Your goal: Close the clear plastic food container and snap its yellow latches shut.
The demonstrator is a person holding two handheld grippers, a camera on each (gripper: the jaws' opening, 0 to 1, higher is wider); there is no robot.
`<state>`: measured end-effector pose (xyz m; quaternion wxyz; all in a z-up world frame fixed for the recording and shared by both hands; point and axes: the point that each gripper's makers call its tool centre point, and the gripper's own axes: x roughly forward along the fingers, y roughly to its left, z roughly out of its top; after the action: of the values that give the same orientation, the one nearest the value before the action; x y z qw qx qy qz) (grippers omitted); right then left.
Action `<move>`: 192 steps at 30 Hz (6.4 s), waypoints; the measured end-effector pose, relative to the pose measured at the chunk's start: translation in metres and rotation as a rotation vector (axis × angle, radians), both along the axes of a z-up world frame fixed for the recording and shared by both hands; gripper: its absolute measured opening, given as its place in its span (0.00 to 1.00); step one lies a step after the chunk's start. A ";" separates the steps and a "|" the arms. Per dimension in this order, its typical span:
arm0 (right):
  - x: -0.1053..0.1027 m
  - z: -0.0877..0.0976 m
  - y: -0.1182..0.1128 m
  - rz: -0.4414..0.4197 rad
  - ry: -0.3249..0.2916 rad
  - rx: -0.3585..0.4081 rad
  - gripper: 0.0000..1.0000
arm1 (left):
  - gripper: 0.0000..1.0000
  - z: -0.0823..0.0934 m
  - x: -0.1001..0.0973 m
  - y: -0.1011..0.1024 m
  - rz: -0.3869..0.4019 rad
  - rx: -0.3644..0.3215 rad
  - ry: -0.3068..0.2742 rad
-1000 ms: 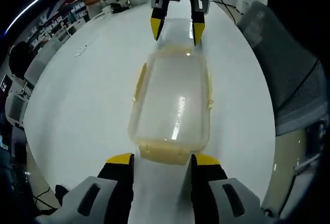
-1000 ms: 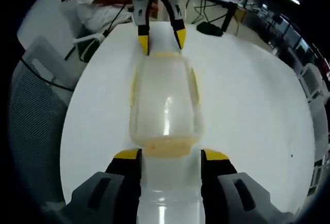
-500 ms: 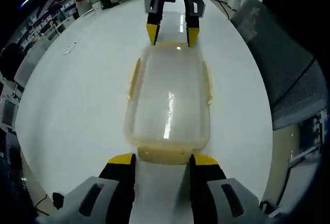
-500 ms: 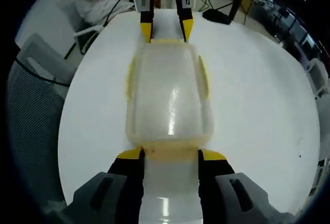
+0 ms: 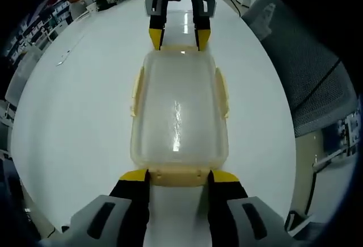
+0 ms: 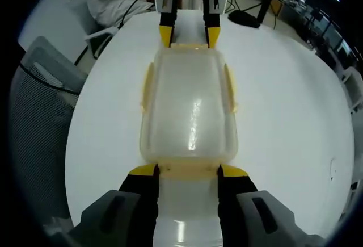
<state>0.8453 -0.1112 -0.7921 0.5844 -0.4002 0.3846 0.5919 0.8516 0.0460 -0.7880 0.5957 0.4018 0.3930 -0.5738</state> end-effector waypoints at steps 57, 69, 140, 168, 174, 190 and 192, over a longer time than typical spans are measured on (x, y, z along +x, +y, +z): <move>-0.017 0.075 -0.017 0.040 0.015 0.068 0.35 | 0.32 0.069 -0.021 -0.015 0.027 -0.019 -0.007; -0.016 0.092 -0.038 0.041 -0.013 0.071 0.35 | 0.32 0.090 -0.021 -0.035 0.029 -0.020 -0.020; -0.004 0.095 -0.201 0.002 -0.034 -0.048 0.36 | 0.32 0.103 -0.005 -0.198 -0.005 -0.084 -0.032; -0.003 0.070 -0.234 0.015 -0.006 -0.177 0.36 | 0.33 0.074 -0.006 -0.229 0.000 -0.080 -0.006; -0.003 0.064 -0.236 0.030 -0.012 -0.211 0.37 | 0.33 0.068 -0.006 -0.231 -0.013 -0.052 -0.019; 0.000 0.057 -0.242 0.041 -0.023 -0.264 0.37 | 0.34 0.062 -0.004 -0.232 -0.013 -0.050 -0.011; 0.000 0.057 -0.243 0.042 -0.025 -0.269 0.37 | 0.34 0.060 -0.004 -0.232 -0.019 -0.051 -0.018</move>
<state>0.8449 -0.3541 -0.7356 0.5175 -0.4903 0.4448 0.5422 0.8471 -0.1861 -0.7281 0.6039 0.3952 0.3689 -0.5856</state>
